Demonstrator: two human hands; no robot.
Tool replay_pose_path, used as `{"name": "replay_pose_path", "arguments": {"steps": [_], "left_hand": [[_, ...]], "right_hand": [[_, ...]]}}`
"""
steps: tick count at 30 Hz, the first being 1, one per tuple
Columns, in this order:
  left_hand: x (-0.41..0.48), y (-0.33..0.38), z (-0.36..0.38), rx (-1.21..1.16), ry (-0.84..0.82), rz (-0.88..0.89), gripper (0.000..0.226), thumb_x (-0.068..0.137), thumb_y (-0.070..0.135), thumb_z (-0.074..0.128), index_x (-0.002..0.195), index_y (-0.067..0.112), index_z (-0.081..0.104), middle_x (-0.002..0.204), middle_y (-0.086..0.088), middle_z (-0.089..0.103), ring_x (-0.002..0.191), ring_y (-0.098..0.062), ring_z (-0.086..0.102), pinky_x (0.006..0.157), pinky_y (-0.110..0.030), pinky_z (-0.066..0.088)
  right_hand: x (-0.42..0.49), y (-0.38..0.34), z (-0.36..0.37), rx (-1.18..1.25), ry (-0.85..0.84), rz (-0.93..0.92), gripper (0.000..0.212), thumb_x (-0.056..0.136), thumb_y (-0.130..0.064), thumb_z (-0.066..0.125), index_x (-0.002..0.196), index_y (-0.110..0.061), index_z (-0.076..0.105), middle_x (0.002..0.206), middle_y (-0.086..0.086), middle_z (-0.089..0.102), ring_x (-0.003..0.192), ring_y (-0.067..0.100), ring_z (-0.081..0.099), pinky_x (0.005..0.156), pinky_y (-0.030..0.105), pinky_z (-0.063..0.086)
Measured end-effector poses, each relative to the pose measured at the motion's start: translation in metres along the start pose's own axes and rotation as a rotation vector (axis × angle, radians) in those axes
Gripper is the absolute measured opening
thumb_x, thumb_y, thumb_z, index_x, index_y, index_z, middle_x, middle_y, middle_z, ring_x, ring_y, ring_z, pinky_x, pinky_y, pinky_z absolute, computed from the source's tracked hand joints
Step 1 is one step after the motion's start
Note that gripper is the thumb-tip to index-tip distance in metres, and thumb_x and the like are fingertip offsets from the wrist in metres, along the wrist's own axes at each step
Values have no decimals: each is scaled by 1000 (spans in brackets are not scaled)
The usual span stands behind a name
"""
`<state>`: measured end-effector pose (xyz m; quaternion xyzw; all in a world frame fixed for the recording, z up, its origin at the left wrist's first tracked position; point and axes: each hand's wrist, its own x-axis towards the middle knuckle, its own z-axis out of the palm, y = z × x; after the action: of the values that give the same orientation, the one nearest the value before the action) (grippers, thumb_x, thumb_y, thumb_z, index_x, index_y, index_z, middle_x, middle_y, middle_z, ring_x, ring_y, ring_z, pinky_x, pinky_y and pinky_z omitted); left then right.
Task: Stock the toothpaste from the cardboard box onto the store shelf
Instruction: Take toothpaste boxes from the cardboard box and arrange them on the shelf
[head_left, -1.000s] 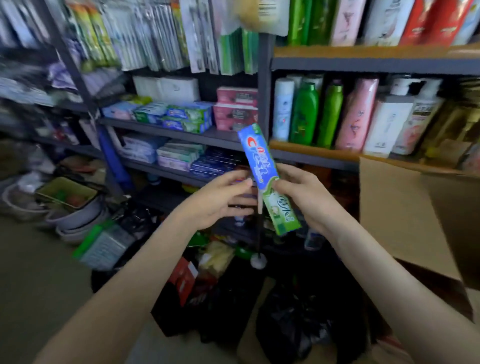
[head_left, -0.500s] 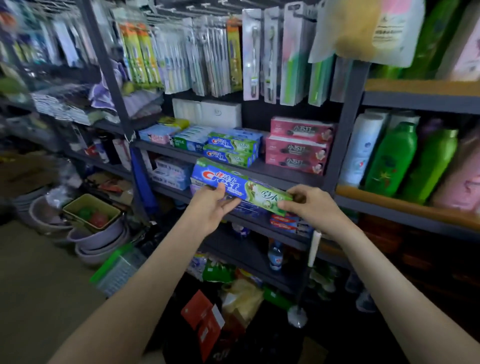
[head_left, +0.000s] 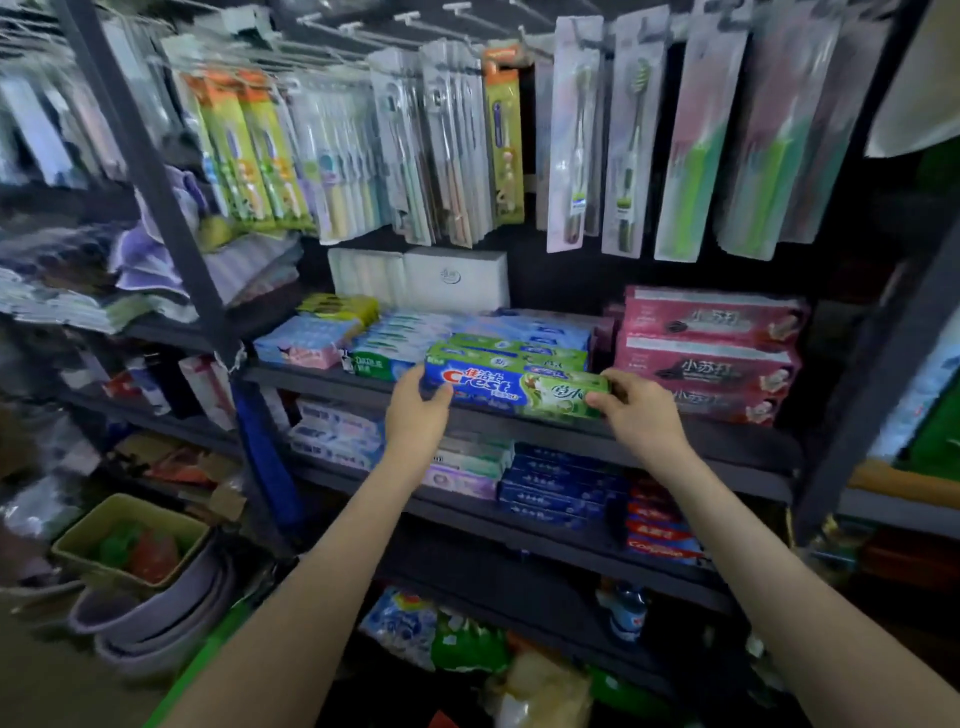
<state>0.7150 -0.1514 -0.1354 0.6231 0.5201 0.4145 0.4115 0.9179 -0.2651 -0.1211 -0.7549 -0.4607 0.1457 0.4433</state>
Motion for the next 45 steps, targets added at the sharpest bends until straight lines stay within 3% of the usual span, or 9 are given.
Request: {"name": "replay_pose_path", "arguments": {"steps": [4,11,14,19,24,32,35,39,45], "left_hand": [[63,-12,4,255,-145,64,46,99,17,50,144,12,41,132,-9,55,102,-20,55,79,-24,40],[106,-31,27,413,-298,116,35,96,21,52,128,13,42,101,0,51,120,-30,42,99,-50,40],[110,-31,33,433,-210,147,56,95,24,56,142,8,31,125,-10,52,128,-33,35,102,-49,37],[93,-30,44,597,-124,326,83,93,29,58,152,6,5,159,-16,8,146,-32,7,117,-48,9],[38,-14,75,502,-41,704,70,84,25,63,143,2,34,152,-25,26,138,-39,23,110,-58,24],[-133,39,172,244,-653,966,43,89,17,58,129,2,53,135,-16,51,124,-35,48,102,-46,40],[-200,68,209,224,-762,1034,40,96,22,53,132,6,52,135,-9,52,123,-28,50,99,-38,42],[-334,115,272,183,-888,1108,40,98,27,48,135,12,50,136,-3,49,124,-23,46,101,-36,41],[-502,191,361,286,-987,1155,39,100,32,43,137,18,45,138,1,45,122,-21,46,92,-32,40]], "right_hand": [[32,2,46,30,139,139,34,93,-15,62,123,0,58,117,17,63,107,28,57,81,25,39],[55,8,91,-33,245,288,58,97,-21,54,148,-7,30,144,17,40,133,31,37,110,40,31],[57,11,98,-12,255,280,55,96,-24,55,146,-12,36,139,12,47,126,28,44,106,43,38],[54,8,97,-13,248,236,53,95,-24,57,144,-12,40,135,6,49,127,25,45,105,36,38],[23,8,68,-74,307,170,60,97,-24,55,149,-14,27,152,5,32,141,20,27,112,30,25],[-117,43,-87,-373,513,30,44,89,-9,63,132,-7,52,113,-2,53,111,20,55,93,18,38],[-179,72,-158,-494,581,53,43,86,-9,66,128,-5,55,112,5,58,107,24,57,94,34,46],[-295,115,-275,-573,631,152,44,90,-17,63,132,-16,51,110,-10,48,106,12,52,90,19,38],[-421,175,-434,-639,598,287,46,92,-20,60,136,-18,47,121,-8,44,116,11,43,97,25,38]]}}
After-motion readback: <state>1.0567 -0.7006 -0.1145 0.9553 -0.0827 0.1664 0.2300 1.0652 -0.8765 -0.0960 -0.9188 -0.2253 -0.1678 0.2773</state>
